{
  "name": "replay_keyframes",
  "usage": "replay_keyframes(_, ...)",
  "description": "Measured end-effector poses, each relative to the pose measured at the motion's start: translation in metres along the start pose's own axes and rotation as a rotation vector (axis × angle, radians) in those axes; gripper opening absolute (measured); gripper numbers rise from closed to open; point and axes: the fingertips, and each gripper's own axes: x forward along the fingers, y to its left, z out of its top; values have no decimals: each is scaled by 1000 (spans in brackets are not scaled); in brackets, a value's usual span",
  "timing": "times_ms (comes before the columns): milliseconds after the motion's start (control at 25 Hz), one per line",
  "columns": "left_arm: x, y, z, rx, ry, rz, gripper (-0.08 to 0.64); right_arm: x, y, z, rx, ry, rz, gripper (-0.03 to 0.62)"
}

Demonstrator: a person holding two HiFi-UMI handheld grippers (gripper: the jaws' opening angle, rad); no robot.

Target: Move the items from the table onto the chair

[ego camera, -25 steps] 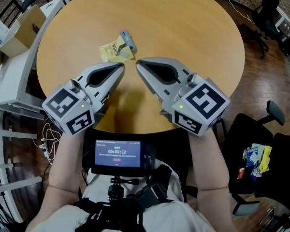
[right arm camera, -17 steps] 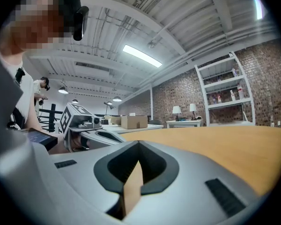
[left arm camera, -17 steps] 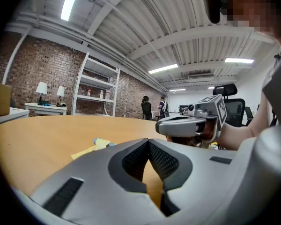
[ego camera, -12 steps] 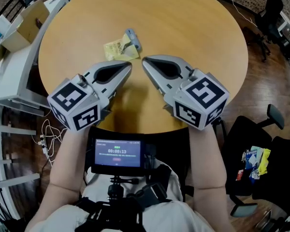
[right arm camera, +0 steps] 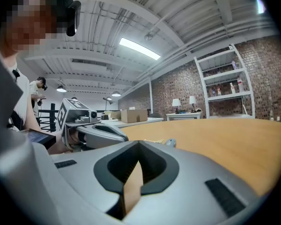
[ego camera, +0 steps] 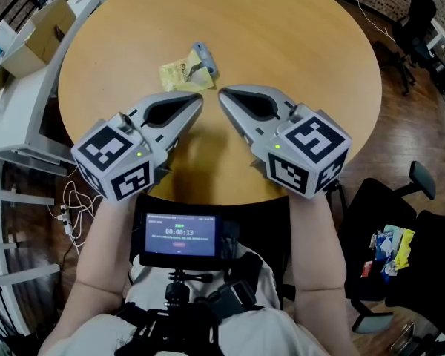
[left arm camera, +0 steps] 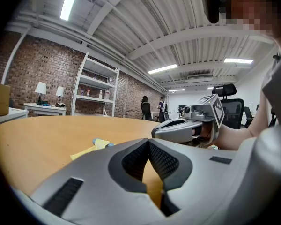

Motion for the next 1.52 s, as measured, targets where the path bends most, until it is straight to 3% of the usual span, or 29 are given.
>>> replay_keyframes(280,2,-4,-1,-3,-4,14,6,-4,-1,-1,6,6,13,5)
replay_keyframes(440,10,-2,0,10,5,-21,7,-5,-7,-1,24,-1,-24,6)
replay_keyframes(560,6,3,0,5,-7,-18,6,4,-5,1,6,12,-4,10)
replay_keyframes(680,0,4,-2,8,-9,-25,7,13,-4,2,-141,62,-10,24)
replay_keyframes(760,-8,7,-3,9,-11,-25,7,22,-5,0,-264,132,2,93)
replay_keyframes(840,-18,15,-3,6,-14,-11,8,36,-8,-3,-308,202,43,143)
replay_keyframes(1080,-36,34,-6,6,-18,22,8,76,-39,-20,-299,371,66,143)
replay_keyframes(1360,-39,31,-5,-3,-10,12,8,96,-43,-38,-400,500,99,141)
replay_keyframes(1480,-39,28,-3,-22,9,7,8,93,-42,-39,-481,522,85,69)
replay_keyframes(1520,-39,28,-3,-23,9,8,8,93,-40,-37,-489,513,86,18)
